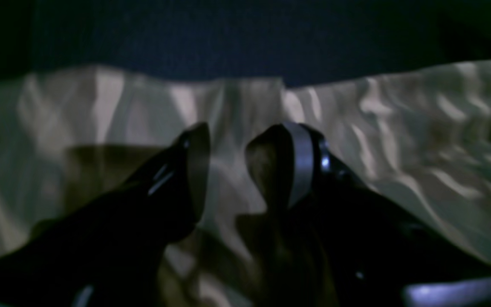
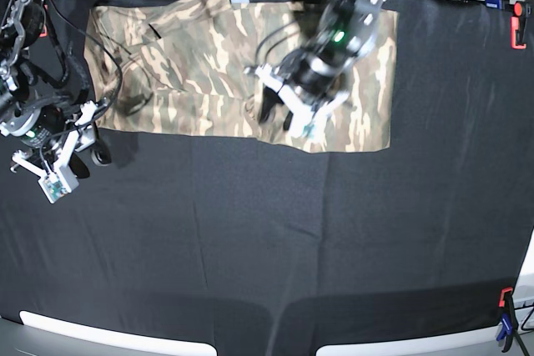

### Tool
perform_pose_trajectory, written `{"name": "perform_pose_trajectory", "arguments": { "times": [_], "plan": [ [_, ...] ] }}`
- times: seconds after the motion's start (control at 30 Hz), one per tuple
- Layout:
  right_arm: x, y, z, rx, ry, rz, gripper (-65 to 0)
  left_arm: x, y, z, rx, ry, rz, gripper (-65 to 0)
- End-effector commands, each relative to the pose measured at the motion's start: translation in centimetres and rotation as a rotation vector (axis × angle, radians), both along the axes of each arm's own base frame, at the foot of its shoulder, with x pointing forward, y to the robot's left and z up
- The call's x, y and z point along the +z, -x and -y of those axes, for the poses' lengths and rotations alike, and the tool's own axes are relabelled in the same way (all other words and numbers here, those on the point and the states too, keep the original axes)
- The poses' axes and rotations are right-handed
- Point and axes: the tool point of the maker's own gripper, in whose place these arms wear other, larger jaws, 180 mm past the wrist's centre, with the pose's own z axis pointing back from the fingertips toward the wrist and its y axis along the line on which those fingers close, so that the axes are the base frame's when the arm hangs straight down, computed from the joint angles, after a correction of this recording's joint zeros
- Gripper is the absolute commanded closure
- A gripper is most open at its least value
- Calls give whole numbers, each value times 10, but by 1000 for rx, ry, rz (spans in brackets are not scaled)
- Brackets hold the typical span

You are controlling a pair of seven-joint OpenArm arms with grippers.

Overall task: Layout the t-shirt on the table in an organized manner, then fold the t-shirt properly
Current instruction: 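Fold the held end inward toward the middle with the left gripper, then release the cloth and raise the left gripper away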

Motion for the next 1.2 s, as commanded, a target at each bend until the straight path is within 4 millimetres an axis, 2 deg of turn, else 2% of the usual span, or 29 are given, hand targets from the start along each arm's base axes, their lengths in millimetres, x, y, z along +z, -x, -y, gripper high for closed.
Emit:
{"name": "perform_pose_trajectory", "arguments": {
  "times": [0.0, 0.07, 0.13, 0.27, 0.4, 0.5, 0.57, 0.67, 0.83, 1.0, 1.17],
  "plan": [
    [12, -4, 2, 5, 10, 33, -246, 5, -5, 6, 3, 7, 10, -246],
    [10, -3, 3, 2, 15, 19, -246, 7, -9, 7, 10, 4, 19, -246],
    [9, -2, 3, 1, 17, 14, -246, 19, -14, 9, 16, 20, 52, -246],
    [4, 1, 6, -7, 28, -19, -246, 59, -24, 6, 29, 50, 140, -246],
    [-17, 13, 13, -23, 15, -109, -246, 106, -33, -1, 32, 32, 227, -246],
    [-41, 24, 23, -47, -22, -201, -246, 126, -34, -11, 32, -9, 271, -246],
    [-56, 30, 27, -56, -42, -249, -246, 126, -31, -21, 26, -37, 282, -246],
    [-70, 37, 22, -34, -106, -291, -246, 108, -22, -38, 7, -105, 257, -246],
    [-81, 53, 15, 7, -134, -329, -246, 81, -9, -83, 54, -226, 219, -246],
    [-78, 67, 16, 6, -208, -319, -246, 75, 2, -127, 142, -253, 186, -246],
    [-62, 79, 41, -73, -275, -258, -246, 76, 13, -172, 218, -192, 146, -245]
  ]
}}
